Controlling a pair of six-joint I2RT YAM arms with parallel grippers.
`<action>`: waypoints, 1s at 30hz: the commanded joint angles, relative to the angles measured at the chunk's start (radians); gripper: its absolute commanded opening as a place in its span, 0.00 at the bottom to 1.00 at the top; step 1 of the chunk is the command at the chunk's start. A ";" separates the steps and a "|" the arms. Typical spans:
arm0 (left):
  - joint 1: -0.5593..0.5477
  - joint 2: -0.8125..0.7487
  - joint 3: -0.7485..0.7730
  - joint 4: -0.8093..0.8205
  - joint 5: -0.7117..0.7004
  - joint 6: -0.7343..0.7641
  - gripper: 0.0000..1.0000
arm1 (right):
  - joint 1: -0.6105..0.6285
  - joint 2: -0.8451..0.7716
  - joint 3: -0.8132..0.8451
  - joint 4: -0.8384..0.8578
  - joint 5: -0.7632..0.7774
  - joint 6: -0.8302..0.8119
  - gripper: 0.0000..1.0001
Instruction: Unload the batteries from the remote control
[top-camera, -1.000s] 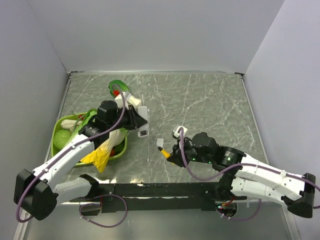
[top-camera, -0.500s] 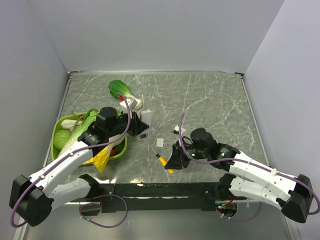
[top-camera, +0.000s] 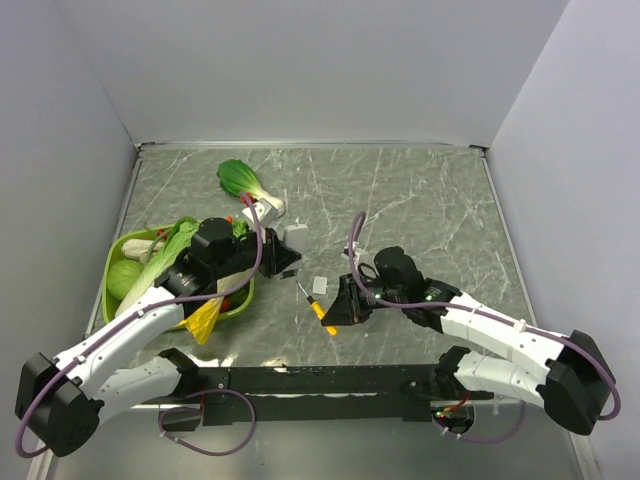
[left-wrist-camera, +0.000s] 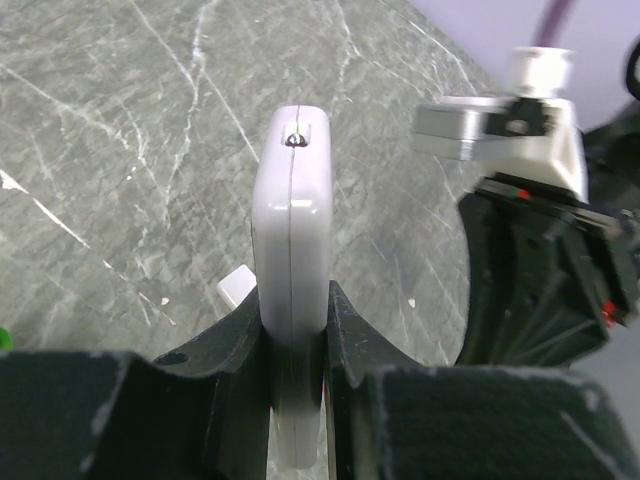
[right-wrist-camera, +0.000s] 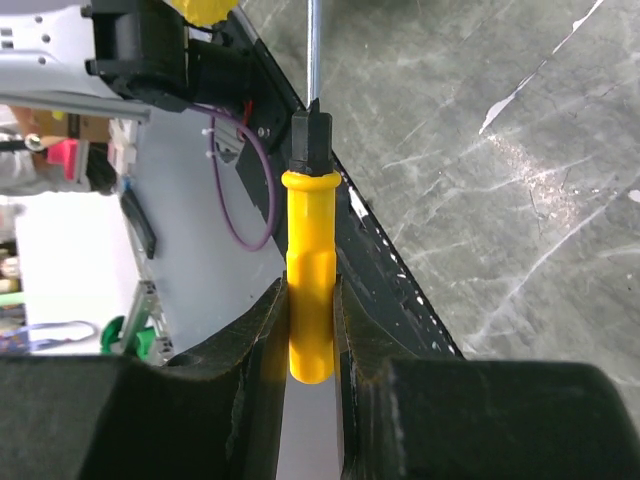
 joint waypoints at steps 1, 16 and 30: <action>-0.007 -0.040 0.006 0.040 0.055 0.062 0.01 | -0.024 0.028 -0.006 0.140 -0.069 0.054 0.00; -0.010 -0.042 0.016 0.013 0.012 0.081 0.01 | -0.031 -0.013 -0.004 0.134 -0.074 0.066 0.00; -0.010 -0.054 0.009 0.025 0.006 0.076 0.01 | -0.039 -0.004 0.009 0.088 -0.022 0.063 0.00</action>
